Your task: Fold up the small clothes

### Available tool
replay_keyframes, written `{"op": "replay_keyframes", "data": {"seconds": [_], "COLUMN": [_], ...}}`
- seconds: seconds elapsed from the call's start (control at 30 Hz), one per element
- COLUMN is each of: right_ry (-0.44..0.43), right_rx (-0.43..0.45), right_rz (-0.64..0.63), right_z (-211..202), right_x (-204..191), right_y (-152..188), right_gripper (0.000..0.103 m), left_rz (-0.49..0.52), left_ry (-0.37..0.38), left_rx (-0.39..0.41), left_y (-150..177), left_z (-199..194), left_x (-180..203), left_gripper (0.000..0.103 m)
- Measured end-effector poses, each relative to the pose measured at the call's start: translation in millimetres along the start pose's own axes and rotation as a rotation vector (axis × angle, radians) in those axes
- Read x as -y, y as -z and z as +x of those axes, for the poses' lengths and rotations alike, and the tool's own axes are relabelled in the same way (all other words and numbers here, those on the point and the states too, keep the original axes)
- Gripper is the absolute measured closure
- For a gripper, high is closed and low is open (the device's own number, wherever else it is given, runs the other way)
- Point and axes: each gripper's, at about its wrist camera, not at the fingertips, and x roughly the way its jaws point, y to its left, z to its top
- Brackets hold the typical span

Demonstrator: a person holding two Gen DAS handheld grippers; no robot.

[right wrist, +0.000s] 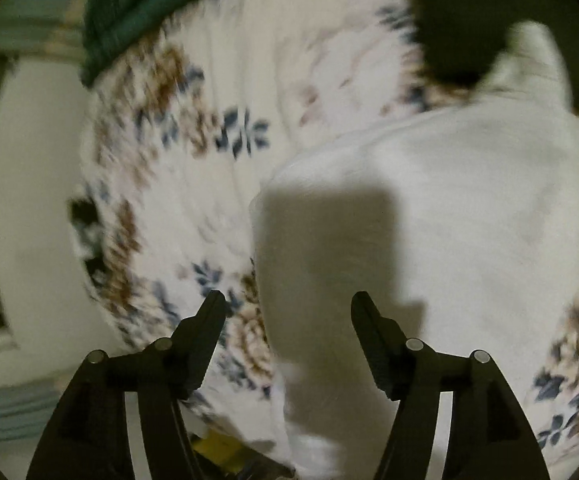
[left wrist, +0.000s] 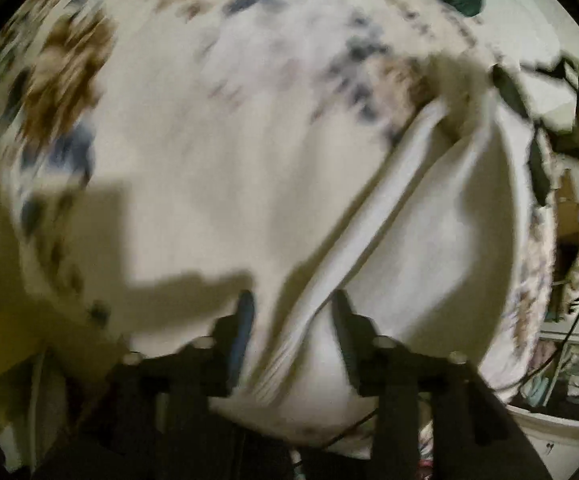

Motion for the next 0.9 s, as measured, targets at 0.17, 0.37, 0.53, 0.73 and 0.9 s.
{"op": "replay_keyframes", "data": {"seconds": [0.17,0.37,0.53,0.73,0.9], "right_ry": [0.026,0.067,0.004,0.065,0.074], "right_rx": [0.099,0.142,0.135,0.117,0.088], "right_rz": [0.038,0.098,0.162,0.147,0.153], "right_z": [-51,-65,-46,-26,-32], "right_x": [63,146,189,195,199], "right_y": [18,12,-16,-32,-10], "right_gripper": [0.028,0.028,0.028,0.052,0.046], "left_rz": [0.075,0.156,0.212,0.192,0.192], "left_ry": [0.085,0.134,0.091,0.031,0.115], "left_rx": [0.083,0.096,0.055,0.109,0.063], "left_y": [-76,-182,-235,-255,-252], "left_z": [2,45,101,93,75], "left_x": [62,148,191,177,152], "left_gripper": [0.047,0.041,0.098,0.102,0.1]}}
